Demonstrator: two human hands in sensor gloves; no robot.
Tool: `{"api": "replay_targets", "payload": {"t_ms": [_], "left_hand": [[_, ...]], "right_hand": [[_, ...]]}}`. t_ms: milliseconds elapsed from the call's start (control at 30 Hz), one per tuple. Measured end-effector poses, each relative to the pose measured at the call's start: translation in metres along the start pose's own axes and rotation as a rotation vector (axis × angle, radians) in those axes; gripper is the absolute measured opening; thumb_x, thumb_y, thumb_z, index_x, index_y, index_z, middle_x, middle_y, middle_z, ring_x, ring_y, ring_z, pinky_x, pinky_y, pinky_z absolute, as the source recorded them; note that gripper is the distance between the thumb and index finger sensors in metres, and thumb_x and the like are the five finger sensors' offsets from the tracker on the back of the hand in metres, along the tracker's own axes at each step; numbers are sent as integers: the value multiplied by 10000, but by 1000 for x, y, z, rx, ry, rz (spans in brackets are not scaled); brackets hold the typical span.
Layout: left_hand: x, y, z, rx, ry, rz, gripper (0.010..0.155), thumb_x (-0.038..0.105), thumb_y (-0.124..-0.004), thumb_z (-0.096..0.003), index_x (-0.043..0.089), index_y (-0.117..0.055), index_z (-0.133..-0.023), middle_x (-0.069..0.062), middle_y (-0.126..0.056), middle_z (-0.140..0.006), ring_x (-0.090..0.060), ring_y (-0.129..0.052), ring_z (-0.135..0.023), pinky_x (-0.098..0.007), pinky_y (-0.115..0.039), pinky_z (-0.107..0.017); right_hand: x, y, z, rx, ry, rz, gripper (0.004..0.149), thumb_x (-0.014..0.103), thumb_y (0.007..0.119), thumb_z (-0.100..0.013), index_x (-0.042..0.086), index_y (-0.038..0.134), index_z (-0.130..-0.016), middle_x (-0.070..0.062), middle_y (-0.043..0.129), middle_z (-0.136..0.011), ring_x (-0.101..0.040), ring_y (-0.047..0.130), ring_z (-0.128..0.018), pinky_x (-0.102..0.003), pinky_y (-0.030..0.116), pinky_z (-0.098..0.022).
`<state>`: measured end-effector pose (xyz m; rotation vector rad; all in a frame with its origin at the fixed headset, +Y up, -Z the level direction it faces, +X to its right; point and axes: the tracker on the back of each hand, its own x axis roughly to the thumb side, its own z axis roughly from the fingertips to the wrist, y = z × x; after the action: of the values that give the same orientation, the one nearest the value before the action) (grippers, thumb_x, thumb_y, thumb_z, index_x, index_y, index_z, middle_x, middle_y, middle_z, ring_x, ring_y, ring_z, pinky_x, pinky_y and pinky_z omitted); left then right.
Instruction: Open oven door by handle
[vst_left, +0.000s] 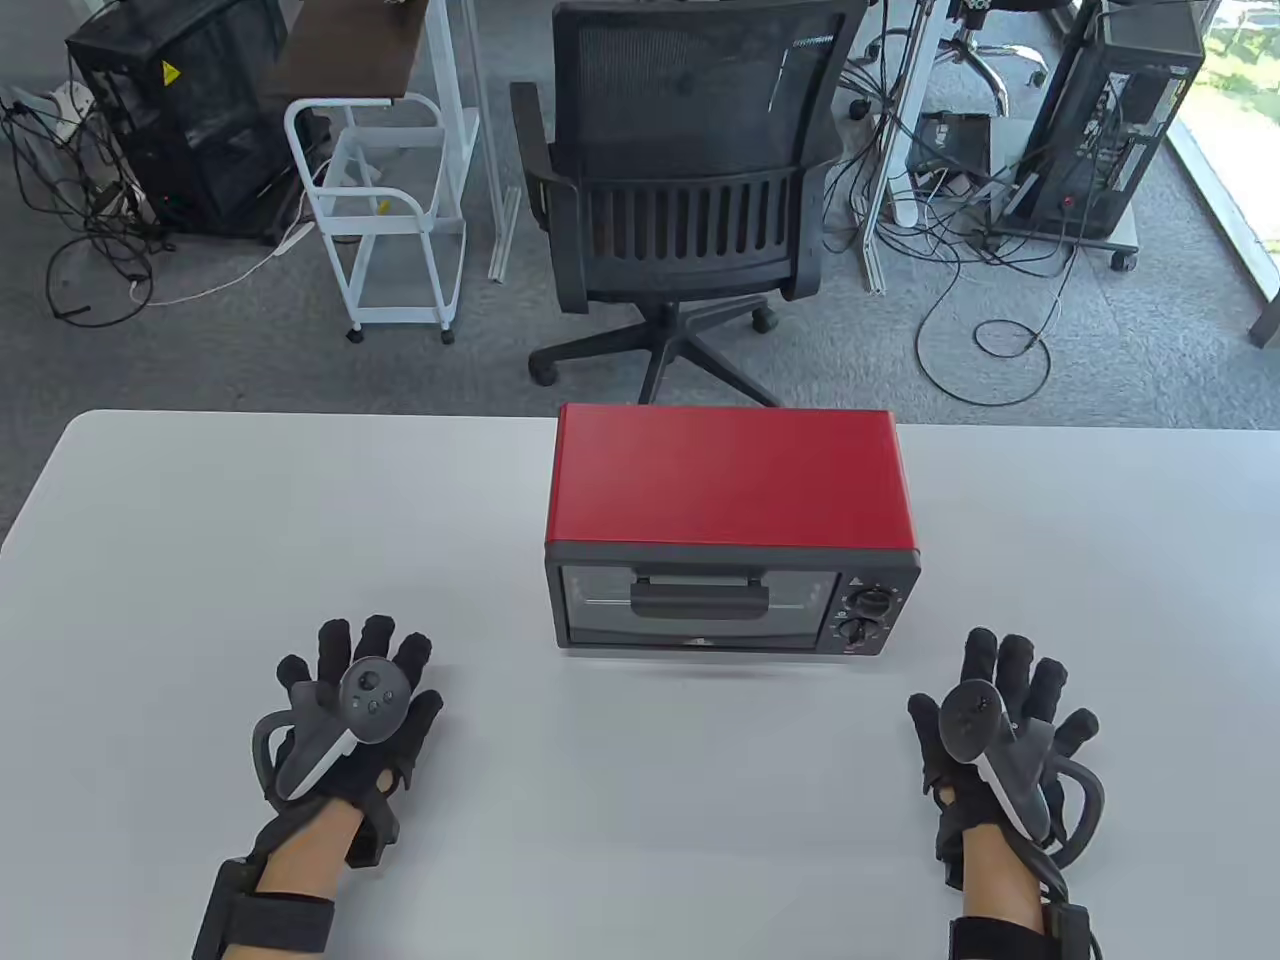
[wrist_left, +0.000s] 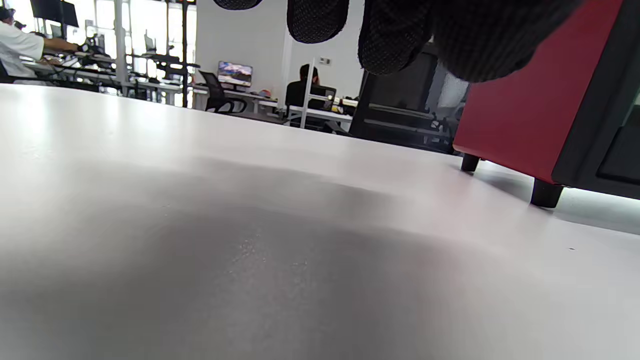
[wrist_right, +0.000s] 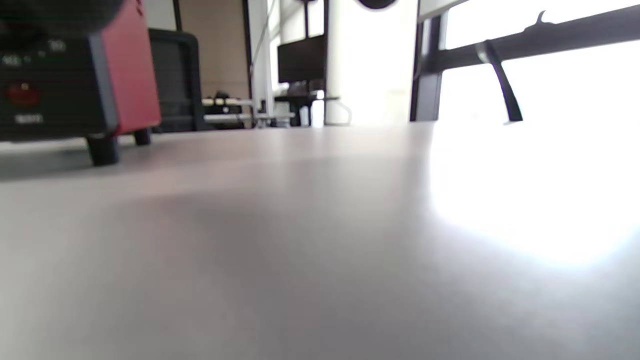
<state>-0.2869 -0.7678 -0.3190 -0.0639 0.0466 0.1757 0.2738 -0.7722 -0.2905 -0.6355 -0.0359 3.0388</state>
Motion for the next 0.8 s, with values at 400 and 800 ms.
{"api": "replay_targets", "payload": {"t_ms": [400, 800], "left_hand": [[0, -1, -1, 0, 2, -18, 661, 595, -672, -463, 445, -504, -1084, 49, -323, -1252, -402, -213, -1197, -735, -167, -722], [0, 4, 0, 19, -1, -6, 663, 596, -671, -463, 445, -502, -1085, 47, -320, -1252, -402, -210, -1198, -736, -166, -723]], "right_hand": [[12, 7, 1, 47, -36, -7, 810, 731, 575, -430, 433, 130, -1038, 64, 207, -1224, -317, 254, -1144, -669, 326, -745], [16, 9, 0, 80, -38, -20, 800, 721, 580, -436, 429, 140, -1038, 67, 237, -1222, -319, 279, -1142, -668, 339, -745]]}}
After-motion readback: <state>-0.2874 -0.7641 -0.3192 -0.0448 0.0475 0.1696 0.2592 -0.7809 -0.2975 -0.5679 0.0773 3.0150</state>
